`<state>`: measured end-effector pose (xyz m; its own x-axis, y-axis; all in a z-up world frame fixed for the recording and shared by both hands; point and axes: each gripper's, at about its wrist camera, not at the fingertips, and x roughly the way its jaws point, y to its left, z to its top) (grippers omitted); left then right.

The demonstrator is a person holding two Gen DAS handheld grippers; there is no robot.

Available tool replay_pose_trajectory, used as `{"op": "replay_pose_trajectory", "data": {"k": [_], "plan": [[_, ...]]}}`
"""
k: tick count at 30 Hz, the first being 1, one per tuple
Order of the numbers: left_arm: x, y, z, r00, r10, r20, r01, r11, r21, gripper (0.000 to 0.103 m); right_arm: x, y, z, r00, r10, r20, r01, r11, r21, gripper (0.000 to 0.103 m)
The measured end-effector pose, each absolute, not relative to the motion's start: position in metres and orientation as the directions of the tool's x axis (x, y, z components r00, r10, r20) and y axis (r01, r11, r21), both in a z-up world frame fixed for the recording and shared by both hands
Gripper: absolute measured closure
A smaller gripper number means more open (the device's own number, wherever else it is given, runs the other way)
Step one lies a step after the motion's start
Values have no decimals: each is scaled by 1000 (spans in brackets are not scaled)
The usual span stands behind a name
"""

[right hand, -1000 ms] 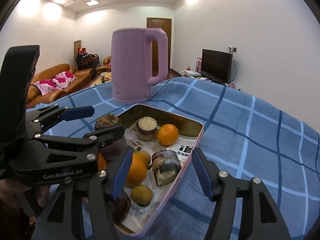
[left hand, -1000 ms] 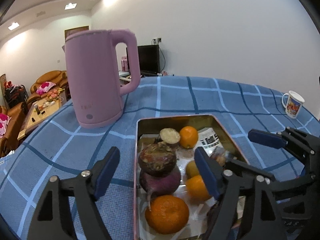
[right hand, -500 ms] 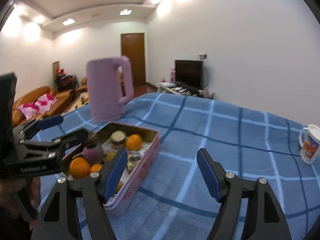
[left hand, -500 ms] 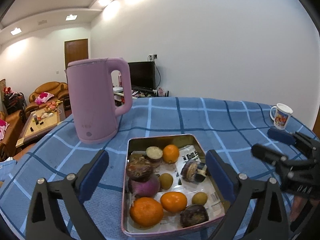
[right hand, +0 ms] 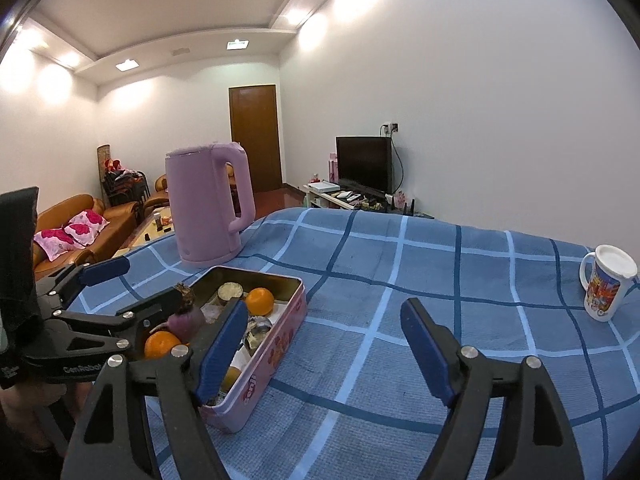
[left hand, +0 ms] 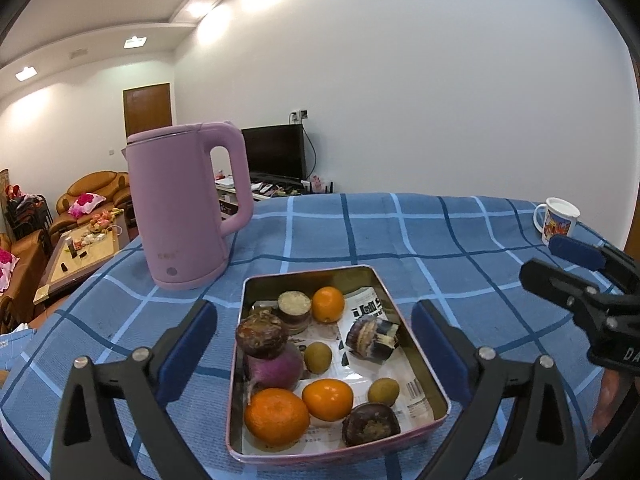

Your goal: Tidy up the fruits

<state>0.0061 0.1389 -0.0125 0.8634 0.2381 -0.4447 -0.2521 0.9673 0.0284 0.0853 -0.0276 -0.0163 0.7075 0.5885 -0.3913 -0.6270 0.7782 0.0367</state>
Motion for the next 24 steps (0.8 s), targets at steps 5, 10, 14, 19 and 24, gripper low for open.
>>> {"op": "replay_pose_trajectory", "data": {"k": [5,10,14,19,24], "plan": [[6,136,-13,863,237,-446,-250,968,30,3,84,-31,-15,712,589,-383,-623,781,41,23],[6,135,-13,863,237,-447,-249,968,33,3,84,-32,-15,713,588,-383,-623,781,40,23],[6,134,-14,862,237,-449,-249,968,33,2,84,-32,-15,712,588,-383,-623,781,41,23],[7,132,-15,863,237,-447,-246,968,39,0,83,-35,-15,717,588,-376,-621,783,40,23],[5,125,-14,868,228,-441,-230,972,49,0,83,-41,-12,731,579,-362,-610,792,34,23]]}}
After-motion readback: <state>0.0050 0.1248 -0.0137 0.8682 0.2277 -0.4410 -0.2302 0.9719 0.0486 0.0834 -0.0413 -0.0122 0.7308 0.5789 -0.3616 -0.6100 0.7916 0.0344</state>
